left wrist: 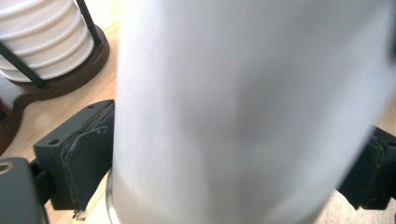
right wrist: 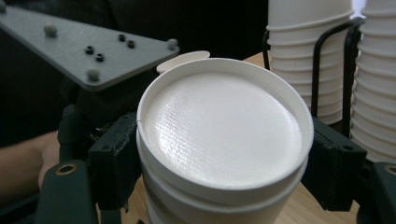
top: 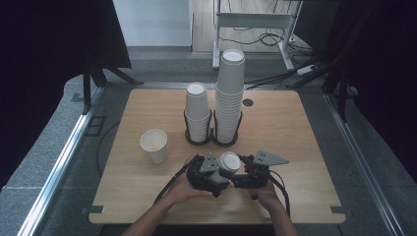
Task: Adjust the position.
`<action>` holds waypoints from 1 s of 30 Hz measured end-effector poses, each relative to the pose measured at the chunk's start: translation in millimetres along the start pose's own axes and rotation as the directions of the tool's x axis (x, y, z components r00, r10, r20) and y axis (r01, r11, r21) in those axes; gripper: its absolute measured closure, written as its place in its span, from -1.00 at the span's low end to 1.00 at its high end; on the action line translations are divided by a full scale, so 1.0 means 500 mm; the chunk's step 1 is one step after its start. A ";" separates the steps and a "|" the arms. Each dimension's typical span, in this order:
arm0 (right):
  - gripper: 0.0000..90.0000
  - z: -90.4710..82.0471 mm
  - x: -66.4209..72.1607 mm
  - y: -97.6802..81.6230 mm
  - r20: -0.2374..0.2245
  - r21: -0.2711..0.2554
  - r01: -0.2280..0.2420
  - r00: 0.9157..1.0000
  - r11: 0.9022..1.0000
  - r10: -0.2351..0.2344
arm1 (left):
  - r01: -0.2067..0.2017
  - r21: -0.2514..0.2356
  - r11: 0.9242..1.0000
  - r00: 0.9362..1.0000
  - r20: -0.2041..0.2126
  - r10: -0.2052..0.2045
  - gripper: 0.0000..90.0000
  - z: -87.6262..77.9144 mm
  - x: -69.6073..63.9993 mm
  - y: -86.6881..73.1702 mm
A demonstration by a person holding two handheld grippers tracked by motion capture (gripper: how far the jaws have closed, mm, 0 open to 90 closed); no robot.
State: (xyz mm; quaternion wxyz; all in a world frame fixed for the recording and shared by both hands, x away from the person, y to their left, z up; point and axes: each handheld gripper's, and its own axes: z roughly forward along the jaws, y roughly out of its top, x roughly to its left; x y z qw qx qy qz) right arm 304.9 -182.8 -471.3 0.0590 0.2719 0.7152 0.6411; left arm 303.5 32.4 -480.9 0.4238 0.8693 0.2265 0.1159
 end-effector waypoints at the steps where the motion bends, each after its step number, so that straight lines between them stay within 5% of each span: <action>1: -0.49 -0.003 -0.006 -0.002 -0.005 -0.007 -0.022 1.000 1.000 0.022 | -0.001 -0.002 1.000 1.000 0.004 0.001 -0.88 -0.003 0.001 0.000; 7: -0.48 -0.015 -0.026 -0.009 -0.026 -0.057 -0.107 0.994 0.993 0.105 | -0.035 0.005 0.999 0.999 0.006 0.035 -0.88 -0.012 -0.001 0.003; 12: -0.48 -0.014 -0.027 -0.014 -0.048 -0.075 -0.132 0.991 0.988 0.128 | -0.039 0.008 0.999 0.999 0.013 0.038 -0.88 -0.010 -0.003 0.002; 30: -0.48 0.000 0.000 -0.015 -0.038 -0.078 -0.046 0.998 0.996 0.043 | -0.053 0.026 0.998 0.998 0.017 0.052 -0.78 -0.001 -0.005 -0.002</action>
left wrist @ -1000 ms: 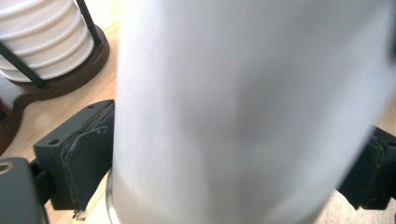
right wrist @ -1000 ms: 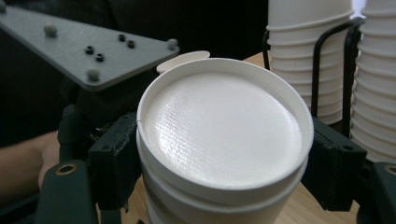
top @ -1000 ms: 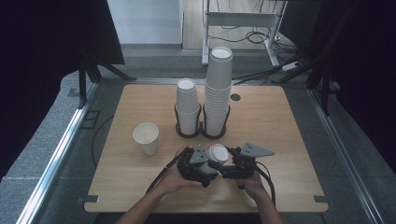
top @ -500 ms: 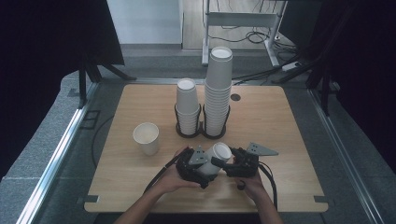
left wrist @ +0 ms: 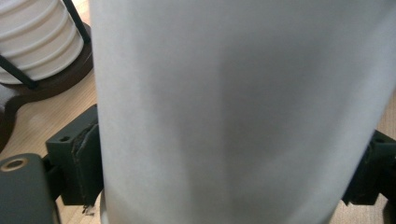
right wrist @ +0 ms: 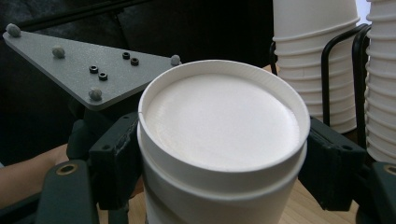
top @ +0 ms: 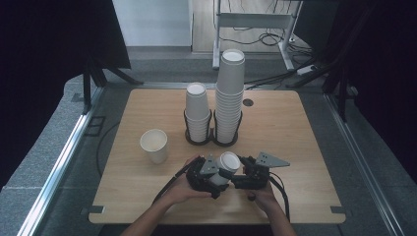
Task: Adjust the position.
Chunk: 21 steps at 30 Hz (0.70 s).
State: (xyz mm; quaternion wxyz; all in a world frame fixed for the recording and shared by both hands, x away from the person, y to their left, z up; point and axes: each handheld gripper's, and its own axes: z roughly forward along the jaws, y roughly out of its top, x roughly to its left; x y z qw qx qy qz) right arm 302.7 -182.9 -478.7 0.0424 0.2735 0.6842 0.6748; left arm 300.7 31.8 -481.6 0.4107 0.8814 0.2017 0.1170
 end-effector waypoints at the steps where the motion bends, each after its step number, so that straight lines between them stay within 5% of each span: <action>1: -0.48 0.000 0.000 0.000 0.000 0.000 0.001 1.000 1.000 -0.001 | -0.005 -0.002 1.000 1.000 -0.002 0.005 -0.78 0.000 0.000 -0.001; 13: -0.50 0.002 -0.001 -0.001 0.001 0.030 0.005 1.000 1.000 -0.005 | -0.046 0.028 0.999 0.999 -0.007 0.047 -0.73 -0.001 0.003 -0.003; 21: -0.48 0.005 0.003 -0.003 0.008 0.013 0.001 1.000 1.000 -0.001 | 0.011 0.014 1.000 1.000 0.025 -0.011 -0.81 0.003 0.006 -0.003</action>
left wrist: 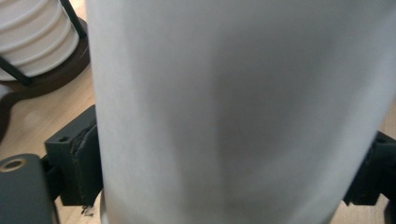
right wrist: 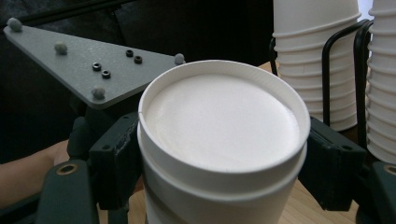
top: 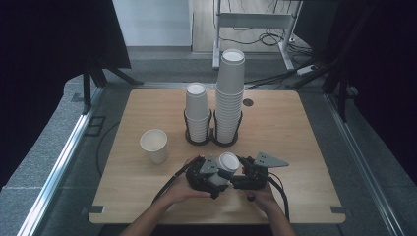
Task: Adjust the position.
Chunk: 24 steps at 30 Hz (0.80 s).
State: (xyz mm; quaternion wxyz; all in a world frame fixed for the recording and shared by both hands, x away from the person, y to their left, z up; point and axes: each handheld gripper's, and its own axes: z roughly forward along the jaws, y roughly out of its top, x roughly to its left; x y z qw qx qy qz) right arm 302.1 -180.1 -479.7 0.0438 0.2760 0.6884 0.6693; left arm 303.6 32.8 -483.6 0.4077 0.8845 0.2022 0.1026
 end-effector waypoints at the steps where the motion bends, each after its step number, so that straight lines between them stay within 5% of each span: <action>1: -0.48 0.001 0.001 0.000 0.002 -0.001 0.003 1.000 1.000 -0.003 | 0.006 -0.002 1.000 1.000 0.006 -0.006 -0.81 0.001 0.000 0.000; 10: -0.49 0.000 0.002 0.000 0.000 -0.004 0.013 1.000 1.000 -0.013 | -0.010 0.000 1.000 1.000 0.001 0.010 -0.74 -0.001 -0.002 0.000; 16: -0.53 0.002 0.000 0.000 -0.003 0.044 0.019 1.000 0.999 -0.019 | -0.064 0.051 0.997 0.998 -0.013 0.065 -0.70 -0.004 0.001 0.001; 24: -0.71 -0.009 -0.002 0.026 0.020 0.087 0.062 0.998 0.994 -0.064 | -0.089 0.063 0.994 0.994 -0.060 0.093 -0.70 -0.027 0.019 0.012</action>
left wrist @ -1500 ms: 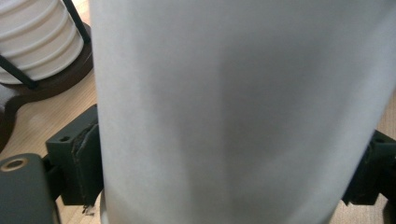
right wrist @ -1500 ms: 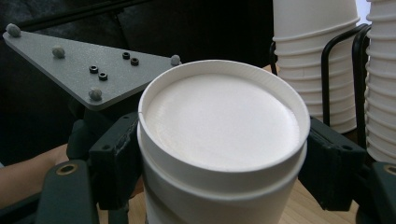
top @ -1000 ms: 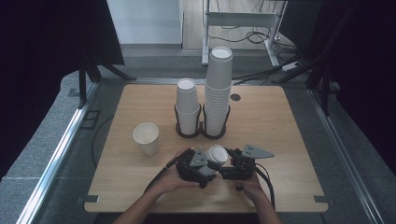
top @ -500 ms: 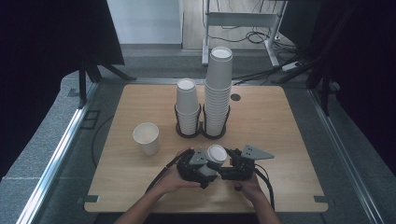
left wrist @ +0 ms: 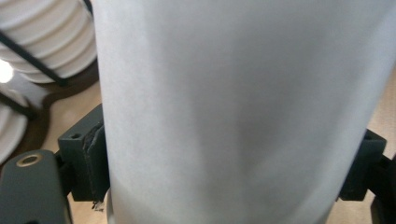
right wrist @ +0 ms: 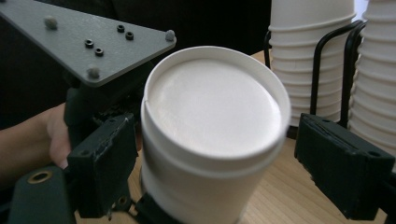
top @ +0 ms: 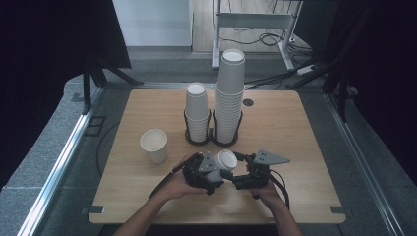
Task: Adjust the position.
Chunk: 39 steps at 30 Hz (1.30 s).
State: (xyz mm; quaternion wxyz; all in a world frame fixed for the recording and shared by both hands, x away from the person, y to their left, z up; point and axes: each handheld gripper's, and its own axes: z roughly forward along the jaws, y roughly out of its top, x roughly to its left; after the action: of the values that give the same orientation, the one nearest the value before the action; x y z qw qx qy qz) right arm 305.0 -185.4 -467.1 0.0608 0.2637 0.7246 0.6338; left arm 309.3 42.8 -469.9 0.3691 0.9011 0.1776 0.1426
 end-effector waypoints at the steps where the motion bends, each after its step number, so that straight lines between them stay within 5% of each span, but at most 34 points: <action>1: -0.71 -0.003 -0.001 0.003 0.001 0.000 0.000 1.000 1.000 0.000 | 0.000 0.000 1.000 1.000 -0.006 0.000 -0.70 -0.002 0.003 0.001; 6: -0.72 -0.019 -0.005 0.023 0.014 0.057 0.047 0.999 0.997 -0.047 | -0.033 0.023 0.999 0.999 -0.034 0.034 -0.70 -0.012 0.005 0.013; 10: -0.71 -0.029 -0.007 0.048 0.017 0.138 0.107 0.994 0.985 -0.110 | -0.049 0.036 0.998 0.997 -0.051 0.051 -0.70 -0.014 0.006 0.018; 17: -0.65 -0.023 -0.025 0.085 0.002 0.312 0.174 0.983 0.934 -0.184 | -0.074 0.074 0.994 0.993 -0.082 0.080 -0.70 -0.005 0.010 0.018; 22: -0.67 0.000 -0.027 0.104 -0.032 0.438 0.229 0.970 0.870 -0.239 | -0.072 0.096 0.993 0.991 -0.106 0.083 -0.70 0.006 0.015 0.016; 30: -0.70 0.042 -0.029 0.124 -0.090 0.597 0.272 0.957 0.754 -0.274 | -0.129 0.157 0.979 0.974 -0.164 0.155 -0.70 0.028 0.003 0.018; 33: -0.71 0.056 -0.030 0.132 -0.113 0.652 0.285 0.953 0.702 -0.282 | -0.151 0.171 0.974 0.968 -0.174 0.181 -0.70 0.038 -0.005 0.018; 35: -0.71 0.068 -0.030 0.134 -0.135 0.691 0.297 0.949 0.659 -0.286 | -0.162 0.182 0.970 0.964 -0.182 0.195 -0.70 0.042 -0.010 0.020; 37: -0.71 0.078 -0.030 0.134 -0.155 0.715 0.307 0.946 0.628 -0.285 | -0.191 0.203 0.960 0.955 -0.187 0.229 -0.70 0.045 -0.014 0.024; 39: -0.71 0.088 -0.028 0.134 -0.168 0.731 0.304 0.948 0.611 -0.271 | -0.202 0.205 0.958 0.952 -0.188 0.242 -0.70 0.047 -0.017 0.026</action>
State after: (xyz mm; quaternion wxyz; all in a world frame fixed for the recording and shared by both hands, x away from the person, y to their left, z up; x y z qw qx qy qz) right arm 356.0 -149.1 -415.3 0.0332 0.1328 0.9541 0.2665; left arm 313.5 15.9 -477.9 0.2450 0.9252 0.1253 0.2612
